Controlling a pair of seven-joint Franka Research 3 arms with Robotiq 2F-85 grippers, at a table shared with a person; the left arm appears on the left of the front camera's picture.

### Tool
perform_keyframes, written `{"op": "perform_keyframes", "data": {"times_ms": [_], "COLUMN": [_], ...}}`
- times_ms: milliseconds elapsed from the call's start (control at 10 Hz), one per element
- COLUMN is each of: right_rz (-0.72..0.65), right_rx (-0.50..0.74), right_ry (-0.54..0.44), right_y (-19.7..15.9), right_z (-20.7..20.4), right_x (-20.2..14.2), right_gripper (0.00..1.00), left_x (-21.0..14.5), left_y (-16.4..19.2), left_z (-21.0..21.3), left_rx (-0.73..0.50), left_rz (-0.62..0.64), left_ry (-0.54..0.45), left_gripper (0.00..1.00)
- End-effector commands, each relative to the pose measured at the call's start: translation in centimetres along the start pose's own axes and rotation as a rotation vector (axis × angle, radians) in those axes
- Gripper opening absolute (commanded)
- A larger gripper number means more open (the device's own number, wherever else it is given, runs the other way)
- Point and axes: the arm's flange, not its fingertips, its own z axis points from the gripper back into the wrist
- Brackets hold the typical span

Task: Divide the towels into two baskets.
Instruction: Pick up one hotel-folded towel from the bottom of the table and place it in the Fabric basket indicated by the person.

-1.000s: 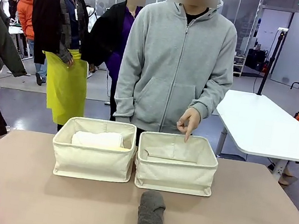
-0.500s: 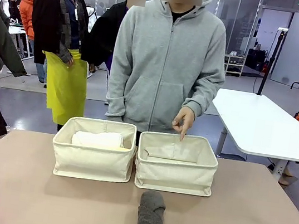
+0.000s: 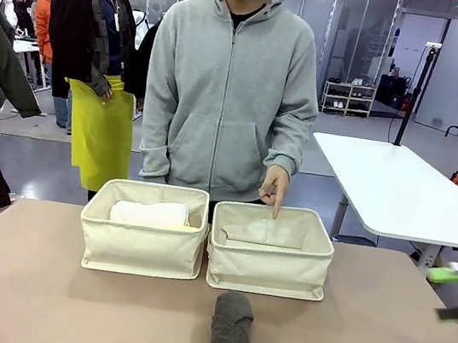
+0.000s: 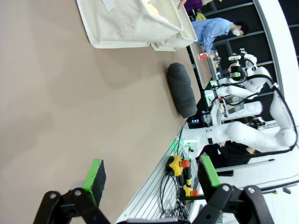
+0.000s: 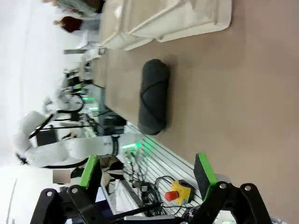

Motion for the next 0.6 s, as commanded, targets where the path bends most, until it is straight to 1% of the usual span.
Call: {"op": "perform_keyframes", "data": {"times_ms": [0, 300, 500], "right_rz": [-0.05, -0.085, -0.072], "right_rx": [-0.08, -0.175, -0.279], "right_ry": [0.082, 0.136, 0.109], "right_y": [3.4, 6.9, 7.9], "right_z": [-10.6, -17.9, -22.5], "right_x": [-6.0, -6.9, -7.5], "right_gripper": [1.0, 1.0, 1.0], "left_x": [-0.3, -0.3, -0.3], "left_y": [-0.2, -0.2, -0.2], "left_z": [0.1, 0.1, 0.1], "left_rx": [-0.004, -0.004, -0.004], "left_rz": [-0.004, -0.004, -0.004], "left_ry": [-0.012, -0.012, -0.012], "left_gripper": [1.0, 1.0, 1.0]}}
